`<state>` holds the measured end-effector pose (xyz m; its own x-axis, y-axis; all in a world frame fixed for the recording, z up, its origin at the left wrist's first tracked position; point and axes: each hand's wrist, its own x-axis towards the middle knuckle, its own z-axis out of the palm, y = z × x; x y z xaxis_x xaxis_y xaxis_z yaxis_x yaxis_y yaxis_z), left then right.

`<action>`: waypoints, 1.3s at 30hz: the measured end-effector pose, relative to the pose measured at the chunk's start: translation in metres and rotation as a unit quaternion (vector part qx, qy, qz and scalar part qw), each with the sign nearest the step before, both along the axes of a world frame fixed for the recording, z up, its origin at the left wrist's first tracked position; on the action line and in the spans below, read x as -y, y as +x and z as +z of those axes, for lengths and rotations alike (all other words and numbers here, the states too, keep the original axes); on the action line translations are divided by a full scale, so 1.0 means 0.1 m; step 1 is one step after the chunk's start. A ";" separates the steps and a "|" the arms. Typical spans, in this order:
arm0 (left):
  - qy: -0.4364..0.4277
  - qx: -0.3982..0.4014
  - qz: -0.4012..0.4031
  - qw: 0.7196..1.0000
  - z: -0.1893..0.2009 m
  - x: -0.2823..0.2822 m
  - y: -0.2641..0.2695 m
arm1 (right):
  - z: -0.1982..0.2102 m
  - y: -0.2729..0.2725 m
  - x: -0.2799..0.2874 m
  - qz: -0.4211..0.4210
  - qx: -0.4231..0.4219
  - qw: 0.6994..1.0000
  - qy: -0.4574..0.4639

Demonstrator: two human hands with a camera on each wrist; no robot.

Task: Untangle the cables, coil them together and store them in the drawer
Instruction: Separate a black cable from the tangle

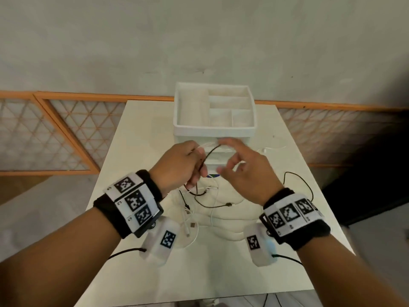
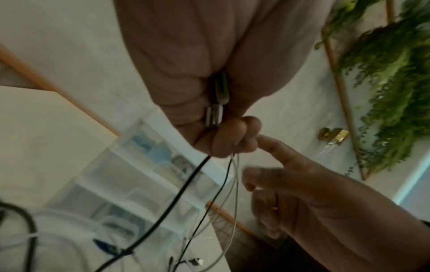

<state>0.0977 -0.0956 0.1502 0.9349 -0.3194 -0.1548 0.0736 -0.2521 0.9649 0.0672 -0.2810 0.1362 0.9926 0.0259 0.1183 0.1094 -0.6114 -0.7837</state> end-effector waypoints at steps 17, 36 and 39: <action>0.056 -0.059 0.059 0.995 -0.63 -0.29 0.07 | 0.46 0.88 0.84 -0.242 0.064 0.965 0.072; 0.178 -0.021 0.096 0.979 -0.58 -0.29 0.19 | -0.07 1.09 1.23 -0.229 -0.066 0.971 -0.006; 0.272 -0.025 0.046 0.961 -0.69 -0.22 0.16 | 0.23 1.16 1.12 -0.209 -0.030 0.976 -0.059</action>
